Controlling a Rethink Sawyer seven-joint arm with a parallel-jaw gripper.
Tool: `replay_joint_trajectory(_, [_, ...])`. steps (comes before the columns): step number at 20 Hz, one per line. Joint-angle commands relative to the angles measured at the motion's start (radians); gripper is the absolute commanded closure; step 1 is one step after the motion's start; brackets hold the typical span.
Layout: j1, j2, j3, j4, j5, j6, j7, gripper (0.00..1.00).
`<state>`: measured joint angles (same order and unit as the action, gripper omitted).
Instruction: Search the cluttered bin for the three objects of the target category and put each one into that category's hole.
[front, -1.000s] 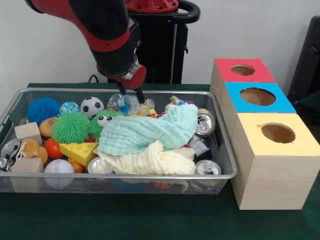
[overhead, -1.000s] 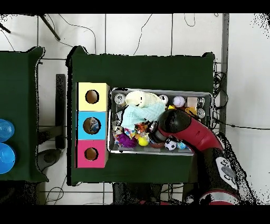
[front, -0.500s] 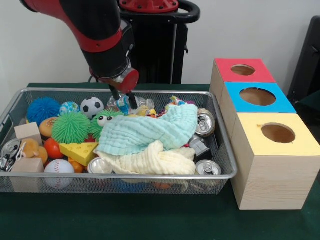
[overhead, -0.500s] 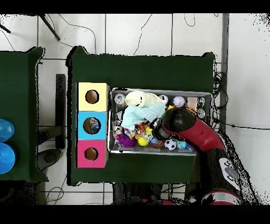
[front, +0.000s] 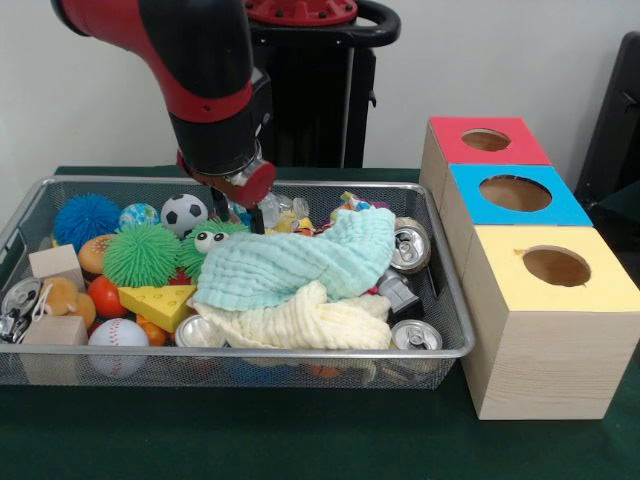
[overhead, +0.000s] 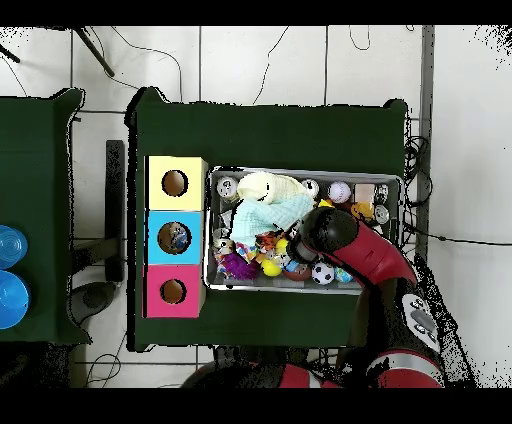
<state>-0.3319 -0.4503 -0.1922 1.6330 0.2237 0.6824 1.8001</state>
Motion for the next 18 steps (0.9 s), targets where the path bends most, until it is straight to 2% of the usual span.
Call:
replay_joint_trajectory(1, [0.04,0.122,-0.049,-0.069,0.0,-0.079,0.272,0.0])
replay_joint_trajectory(5, [0.031,0.124,-0.057,-0.073,0.017,-0.075,0.246,0.0])
replay_joint_trajectory(10, [0.029,0.039,-0.048,-0.04,0.039,0.01,0.224,0.0])
replay_joint_trajectory(13, [-0.014,-0.014,-0.004,-0.038,0.015,0.058,0.115,0.0])
replay_joint_trajectory(18, [-0.065,-0.079,0.03,-0.038,0.005,0.173,0.045,0.0])
